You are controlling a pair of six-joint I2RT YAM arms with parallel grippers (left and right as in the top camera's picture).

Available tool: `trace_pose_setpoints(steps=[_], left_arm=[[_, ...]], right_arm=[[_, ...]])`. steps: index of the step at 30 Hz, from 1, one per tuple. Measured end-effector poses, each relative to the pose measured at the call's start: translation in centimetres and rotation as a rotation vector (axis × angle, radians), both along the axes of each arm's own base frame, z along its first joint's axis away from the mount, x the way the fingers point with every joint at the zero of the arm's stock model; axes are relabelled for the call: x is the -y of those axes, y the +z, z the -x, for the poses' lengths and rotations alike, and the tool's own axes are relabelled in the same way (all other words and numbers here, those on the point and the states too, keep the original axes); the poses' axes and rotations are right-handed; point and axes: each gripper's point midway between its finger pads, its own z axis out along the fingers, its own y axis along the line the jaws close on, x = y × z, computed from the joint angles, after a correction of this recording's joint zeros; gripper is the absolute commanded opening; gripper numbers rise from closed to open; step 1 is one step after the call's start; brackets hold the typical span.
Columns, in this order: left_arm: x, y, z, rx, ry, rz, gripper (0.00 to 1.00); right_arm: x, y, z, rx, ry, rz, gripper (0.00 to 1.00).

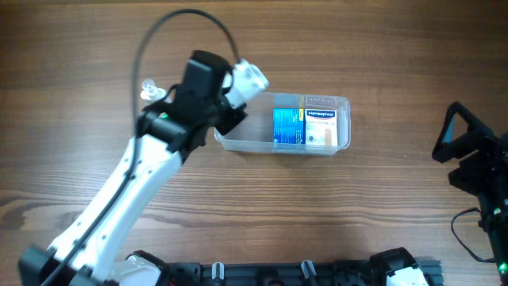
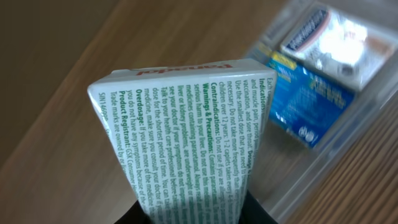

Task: Pack container
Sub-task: 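Lift the white-and-green box and carry it over the container, then lower the box upright into the container's left side and release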

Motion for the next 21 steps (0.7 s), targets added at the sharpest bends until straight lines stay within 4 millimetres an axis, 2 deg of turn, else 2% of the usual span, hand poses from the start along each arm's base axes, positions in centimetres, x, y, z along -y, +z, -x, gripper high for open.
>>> trace_pose_setpoints(steps=[2, 4, 6, 10, 14, 21], left_arm=[[0.7, -1.1, -0.3, 0.011, -0.072, -0.058, 0.10], [1.4, -2.3, -0.7, 0.025, -0.145, -0.116, 0.09], [1.7, -3.3, -0.9, 0.029, -0.194, -0.154, 0.17], [2.6, -4.7, -1.5, 0.047, -0.267, -0.204, 0.27], [3.0, -5.2, -2.1, 0.065, -0.293, -0.219, 0.29], [3.1, -8.1, -2.2, 0.014, -0.333, -0.267, 0.31]], right_arm=[[0.0, 0.0, 0.0, 0.000, 0.000, 0.000, 1.00], [0.0, 0.0, 0.0, 0.000, 0.000, 0.000, 1.00], [0.0, 0.0, 0.0, 0.000, 0.000, 0.000, 1.00], [0.0, 0.0, 0.0, 0.000, 0.000, 0.000, 1.00], [0.0, 0.0, 0.0, 0.000, 0.000, 0.000, 1.00], [0.0, 0.0, 0.0, 0.000, 0.000, 0.000, 1.00]])
